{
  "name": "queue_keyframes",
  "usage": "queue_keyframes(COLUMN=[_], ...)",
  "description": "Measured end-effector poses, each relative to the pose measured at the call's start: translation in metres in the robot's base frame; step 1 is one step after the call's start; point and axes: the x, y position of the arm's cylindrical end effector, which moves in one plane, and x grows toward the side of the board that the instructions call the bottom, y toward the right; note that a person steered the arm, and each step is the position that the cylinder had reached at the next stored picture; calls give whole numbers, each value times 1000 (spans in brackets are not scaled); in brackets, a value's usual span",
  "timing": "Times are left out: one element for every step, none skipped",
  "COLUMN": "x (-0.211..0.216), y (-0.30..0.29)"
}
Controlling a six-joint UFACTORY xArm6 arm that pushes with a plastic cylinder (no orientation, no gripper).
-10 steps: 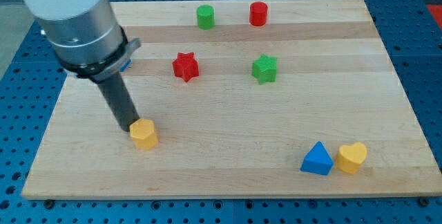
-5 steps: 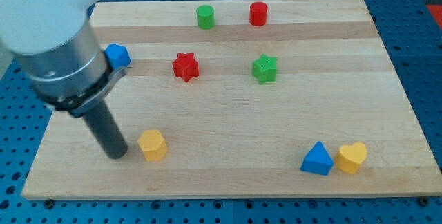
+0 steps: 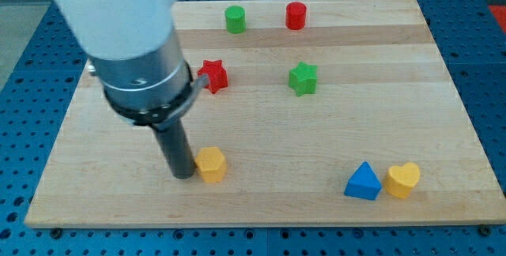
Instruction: Slide the hexagon to the top left of the heart
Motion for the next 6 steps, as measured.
queue_keyframes(x=[0, 0, 0, -1, -16, -23], y=[28, 59, 90, 113, 114, 114])
